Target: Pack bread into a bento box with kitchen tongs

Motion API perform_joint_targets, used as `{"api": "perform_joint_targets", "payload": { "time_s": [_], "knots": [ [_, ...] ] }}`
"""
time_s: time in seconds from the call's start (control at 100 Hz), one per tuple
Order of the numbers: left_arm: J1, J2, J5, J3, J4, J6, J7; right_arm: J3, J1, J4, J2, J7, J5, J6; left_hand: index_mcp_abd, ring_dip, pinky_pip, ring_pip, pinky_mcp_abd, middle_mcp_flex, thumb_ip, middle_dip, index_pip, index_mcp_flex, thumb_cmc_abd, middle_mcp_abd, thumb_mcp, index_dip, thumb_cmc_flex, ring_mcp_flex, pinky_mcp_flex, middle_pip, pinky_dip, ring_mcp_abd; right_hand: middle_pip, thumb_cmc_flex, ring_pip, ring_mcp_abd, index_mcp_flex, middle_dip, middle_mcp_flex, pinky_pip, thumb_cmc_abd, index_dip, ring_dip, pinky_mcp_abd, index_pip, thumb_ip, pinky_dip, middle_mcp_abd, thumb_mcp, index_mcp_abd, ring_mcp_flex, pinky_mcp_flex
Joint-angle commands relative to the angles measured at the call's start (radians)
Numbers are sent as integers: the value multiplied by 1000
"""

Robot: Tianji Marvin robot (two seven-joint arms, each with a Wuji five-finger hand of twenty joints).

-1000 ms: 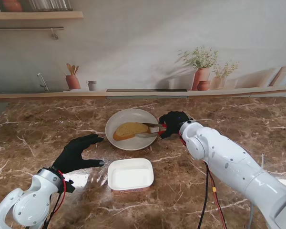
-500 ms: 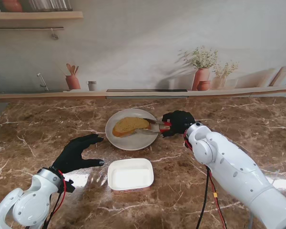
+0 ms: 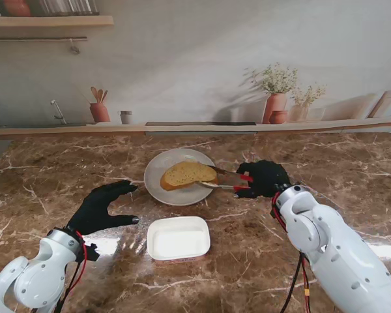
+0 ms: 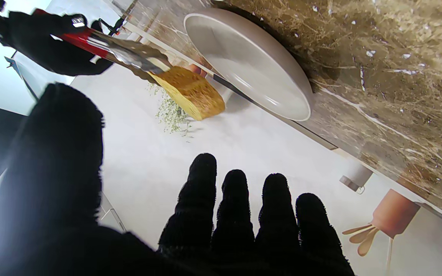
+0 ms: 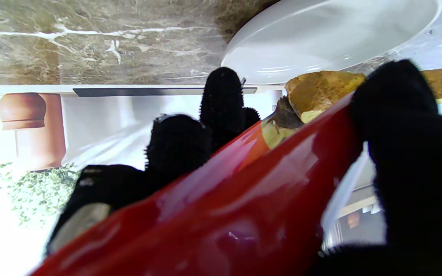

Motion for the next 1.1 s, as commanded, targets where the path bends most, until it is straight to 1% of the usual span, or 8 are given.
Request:
{"api": "perform_joint_targets", "payload": {
  "time_s": [0.0, 0.09, 0.27, 0.35, 0.4, 0.58, 0.78, 1.09],
  "knots": [
    [9, -1, 3, -4, -1, -8, 6, 14, -56, -21, 11, 6, -9, -6, -9, -10, -32, -13, -61, -13, 23, -5, 7, -6, 18, -12, 26, 4, -23, -27, 5, -2, -16, -43, 6, 193, 83, -13, 133, -16, 66, 171, 125, 6, 34, -20, 192, 31, 26, -1, 218, -173, 46, 53],
    [10, -2, 2, -7, 2, -16, 7, 68, -131, -83, 13, -4, -39, -25, -8, -10, -32, -13, -60, -12, 23, -4, 7, -5, 16, -11, 27, 4, -23, -27, 5, -2, -16, -43, 5, 194, 81, -13, 134, -16, 65, 170, 126, 7, 34, -20, 193, 32, 26, -3, 214, -174, 46, 53],
    [10, -3, 0, -7, 6, -24, 12, 172, -293, -228, 15, 0, -101, -33, -8, -10, -30, -12, -60, -11, 22, -4, 7, -3, 16, -12, 29, 4, -23, -26, 5, -2, -15, -42, 3, 198, 73, -17, 132, -14, 63, 164, 135, 9, 31, -21, 192, 33, 25, -2, 201, -175, 46, 52],
    [9, -3, 1, -8, 8, -28, 14, 199, -349, -274, 13, -6, -121, -27, -9, -10, -30, -12, -60, -11, 22, -4, 6, -4, 15, -12, 29, 3, -23, -26, 4, -2, -15, -42, 3, 201, 73, -18, 131, -14, 63, 163, 139, 10, 31, -22, 191, 34, 26, 0, 194, -171, 47, 52],
    [9, -3, 1, -9, 8, -28, 13, 215, -382, -306, 14, -6, -144, -23, -8, -11, -30, -13, -60, -12, 22, -5, 6, -4, 15, -12, 30, 3, -23, -26, 4, -3, -14, -42, 3, 202, 73, -19, 131, -12, 65, 162, 141, 11, 32, -24, 190, 35, 25, -9, 189, -172, 47, 52],
    [10, -3, 2, -9, 8, -30, 16, 250, -476, -415, 16, 26, -219, 3, -7, -11, -30, -13, -60, -12, 22, -5, 5, -5, 15, -12, 32, 3, -23, -27, 4, -4, -14, -42, 0, 212, 71, -28, 126, -10, 64, 160, 154, 11, 33, -42, 185, 39, 27, -6, 167, -157, 47, 54],
    [9, -2, 3, -7, 9, -33, 13, 257, -520, -498, 22, 83, -290, 11, -7, -12, -30, -14, -61, -13, 23, -6, 4, -6, 17, -11, 34, 2, -23, -28, 4, -5, -14, -42, -3, 220, 69, -40, 121, -8, 64, 159, 166, 8, 34, -66, 179, 44, 30, -9, 141, -147, 48, 55],
    [8, -2, 5, -5, 10, -30, 11, 213, -498, -561, 31, 179, -348, 8, -5, -12, -30, -14, -61, -13, 23, -6, 2, -6, 17, -10, 34, 1, -24, -27, 4, -5, -14, -41, -7, 226, 66, -52, 115, -7, 65, 156, 188, 4, 35, -90, 173, 50, 33, -8, 109, -129, 49, 56]
  ]
}}
